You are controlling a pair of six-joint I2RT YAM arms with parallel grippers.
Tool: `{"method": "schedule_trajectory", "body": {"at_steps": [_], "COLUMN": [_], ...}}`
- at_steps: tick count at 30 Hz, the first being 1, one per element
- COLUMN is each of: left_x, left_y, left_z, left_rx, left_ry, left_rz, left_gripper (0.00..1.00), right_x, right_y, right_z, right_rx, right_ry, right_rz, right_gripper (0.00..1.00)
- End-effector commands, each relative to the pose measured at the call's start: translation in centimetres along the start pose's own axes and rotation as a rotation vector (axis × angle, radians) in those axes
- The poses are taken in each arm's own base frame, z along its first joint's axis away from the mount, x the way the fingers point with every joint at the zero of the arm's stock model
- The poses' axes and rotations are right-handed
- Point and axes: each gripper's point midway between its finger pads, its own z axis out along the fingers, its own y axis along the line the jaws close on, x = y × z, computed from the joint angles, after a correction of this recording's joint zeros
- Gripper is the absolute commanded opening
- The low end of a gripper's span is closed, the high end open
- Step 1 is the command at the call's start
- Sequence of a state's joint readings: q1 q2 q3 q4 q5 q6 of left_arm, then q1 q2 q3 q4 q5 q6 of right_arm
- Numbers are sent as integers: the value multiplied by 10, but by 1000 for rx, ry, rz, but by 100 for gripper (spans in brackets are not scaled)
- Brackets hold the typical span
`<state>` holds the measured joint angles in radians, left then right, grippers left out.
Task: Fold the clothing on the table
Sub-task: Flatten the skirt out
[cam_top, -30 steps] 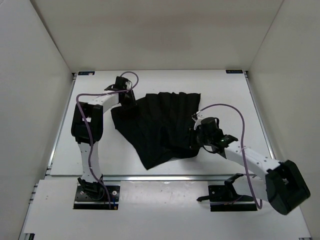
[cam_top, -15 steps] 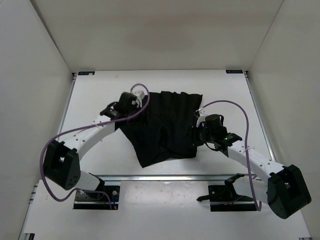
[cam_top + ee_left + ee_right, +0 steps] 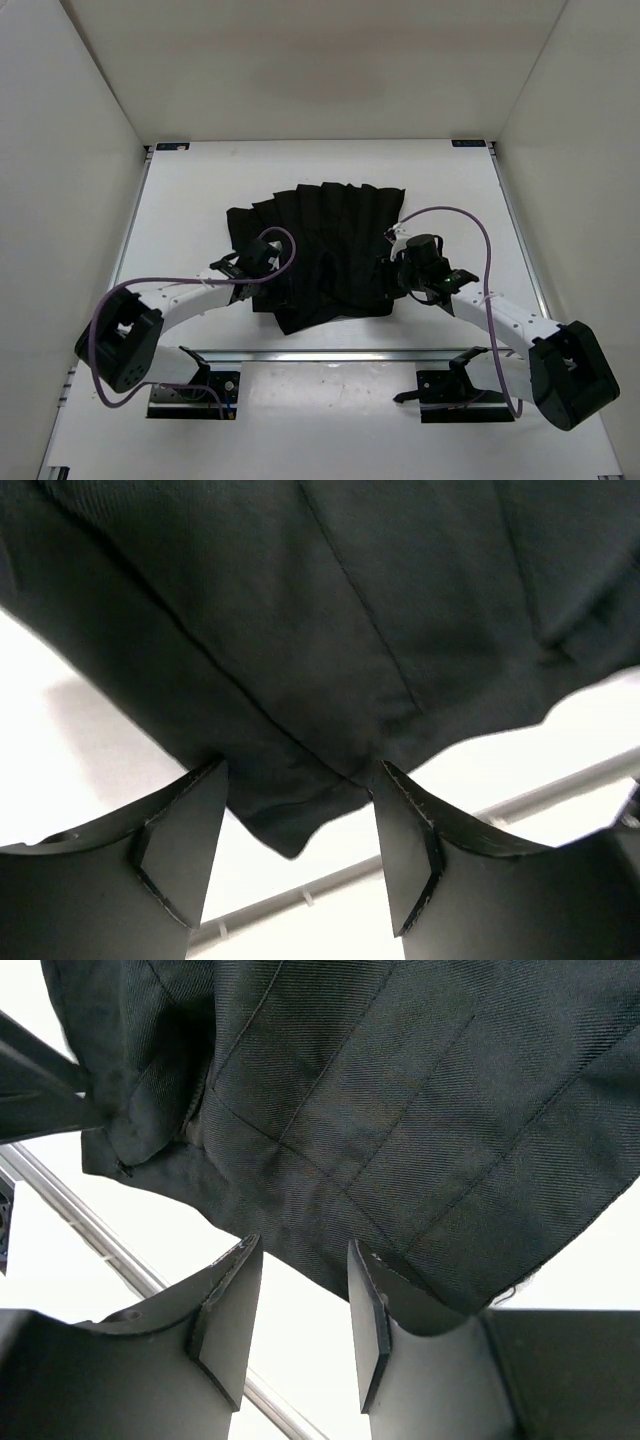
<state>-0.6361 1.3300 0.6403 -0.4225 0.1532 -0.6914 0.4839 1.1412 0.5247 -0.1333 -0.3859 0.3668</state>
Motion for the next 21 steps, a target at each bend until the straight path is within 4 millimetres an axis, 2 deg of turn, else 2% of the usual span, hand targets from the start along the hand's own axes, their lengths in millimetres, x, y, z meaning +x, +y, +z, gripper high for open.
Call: {"method": "schedule_trajectory", "body": {"at_steps": [1, 9, 13, 14, 15, 18, 21], "left_x": [-12, -36, -56, -55, -60, -64, -73], "left_y": [9, 53, 89, 99, 103, 97, 71], "left_z": [13, 14, 13, 13, 11, 6, -2], "left_rx": [-41, -197, -330, -381, -397, -398, -366], "left_ry": [-49, -103, -93, -75, -83, -85, -139], "left_rz": [-27, -45, -41, -32, -38, -17, 3], "left_gripper": [70, 73, 74, 74, 75, 75, 75], "right_x": [-11, 1, 9, 7, 6, 8, 9], "right_y": [9, 5, 1, 3, 3, 3, 0], "right_z": [-2, 2, 5, 6, 6, 6, 7], "right_rx": [-39, -56, -46, -47, -47, -43, -43], "right_ry": [-62, -52, -20, -20, -21, -23, -25], "right_rz": [-34, -22, -23, -17, -24, -26, -17], "right_gripper": [37, 37, 37, 37, 37, 38, 37]}}
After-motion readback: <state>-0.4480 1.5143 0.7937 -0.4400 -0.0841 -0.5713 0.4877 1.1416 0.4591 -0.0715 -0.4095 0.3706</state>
